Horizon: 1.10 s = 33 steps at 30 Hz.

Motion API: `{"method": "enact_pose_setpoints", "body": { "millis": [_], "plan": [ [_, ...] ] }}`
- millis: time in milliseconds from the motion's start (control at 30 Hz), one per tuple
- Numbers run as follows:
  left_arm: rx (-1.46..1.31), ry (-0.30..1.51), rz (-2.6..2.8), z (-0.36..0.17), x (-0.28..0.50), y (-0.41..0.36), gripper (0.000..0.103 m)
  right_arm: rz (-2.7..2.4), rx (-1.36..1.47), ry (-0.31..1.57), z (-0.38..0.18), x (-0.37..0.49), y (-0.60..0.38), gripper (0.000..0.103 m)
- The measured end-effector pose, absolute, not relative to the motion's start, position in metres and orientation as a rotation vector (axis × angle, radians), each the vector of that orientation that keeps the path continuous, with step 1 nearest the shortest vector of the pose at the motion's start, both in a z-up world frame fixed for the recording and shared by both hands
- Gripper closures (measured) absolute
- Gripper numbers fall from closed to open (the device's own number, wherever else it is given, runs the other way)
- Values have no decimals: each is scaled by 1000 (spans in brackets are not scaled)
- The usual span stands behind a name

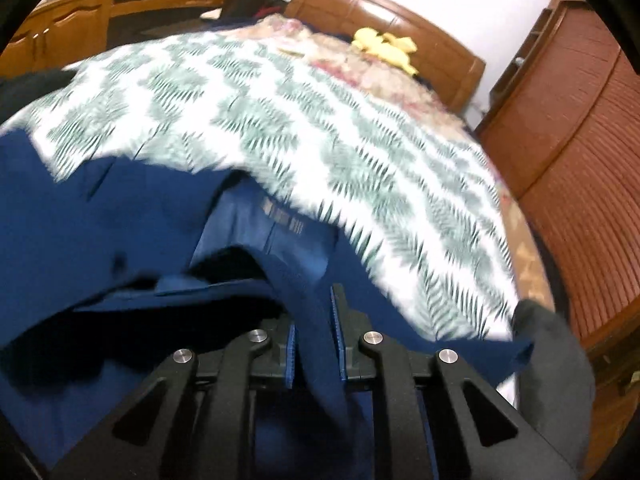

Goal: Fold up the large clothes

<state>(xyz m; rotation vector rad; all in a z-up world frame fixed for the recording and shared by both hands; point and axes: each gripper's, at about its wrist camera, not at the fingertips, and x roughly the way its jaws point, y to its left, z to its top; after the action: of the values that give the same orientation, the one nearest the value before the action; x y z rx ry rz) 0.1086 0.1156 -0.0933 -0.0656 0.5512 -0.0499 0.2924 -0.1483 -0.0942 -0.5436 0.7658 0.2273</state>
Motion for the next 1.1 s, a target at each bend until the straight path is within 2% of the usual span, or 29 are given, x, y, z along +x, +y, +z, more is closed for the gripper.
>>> {"method": "enact_pose_setpoints", "body": {
  "millis": [100, 167, 200, 233, 300, 433, 767, 1100],
  "plan": [
    [-80, 554, -55, -95, 109, 120, 77, 222, -487, 751, -81, 311, -136, 90],
    [-87, 555, -61, -95, 109, 123, 77, 200, -486, 718, -73, 317, -126, 86],
    [-89, 555, -61, -95, 109, 123, 77, 196, -484, 703, -70, 316, -124, 77],
    [-93, 555, -61, -95, 109, 124, 77, 195, -473, 676, -65, 315, -122, 61],
    [-98, 553, -62, -95, 109, 125, 77, 202, -446, 624, -55, 311, -121, 40],
    [-103, 551, -66, -95, 108, 126, 77, 261, -413, 636, -49, 305, -119, 39],
    [-100, 569, -50, -99, 112, 129, 77, 547, -446, 760, -85, 261, -65, 39],
    [-116, 577, -24, -102, 110, 140, 77, 774, -532, 803, -105, 221, -6, 39]
  ]
}}
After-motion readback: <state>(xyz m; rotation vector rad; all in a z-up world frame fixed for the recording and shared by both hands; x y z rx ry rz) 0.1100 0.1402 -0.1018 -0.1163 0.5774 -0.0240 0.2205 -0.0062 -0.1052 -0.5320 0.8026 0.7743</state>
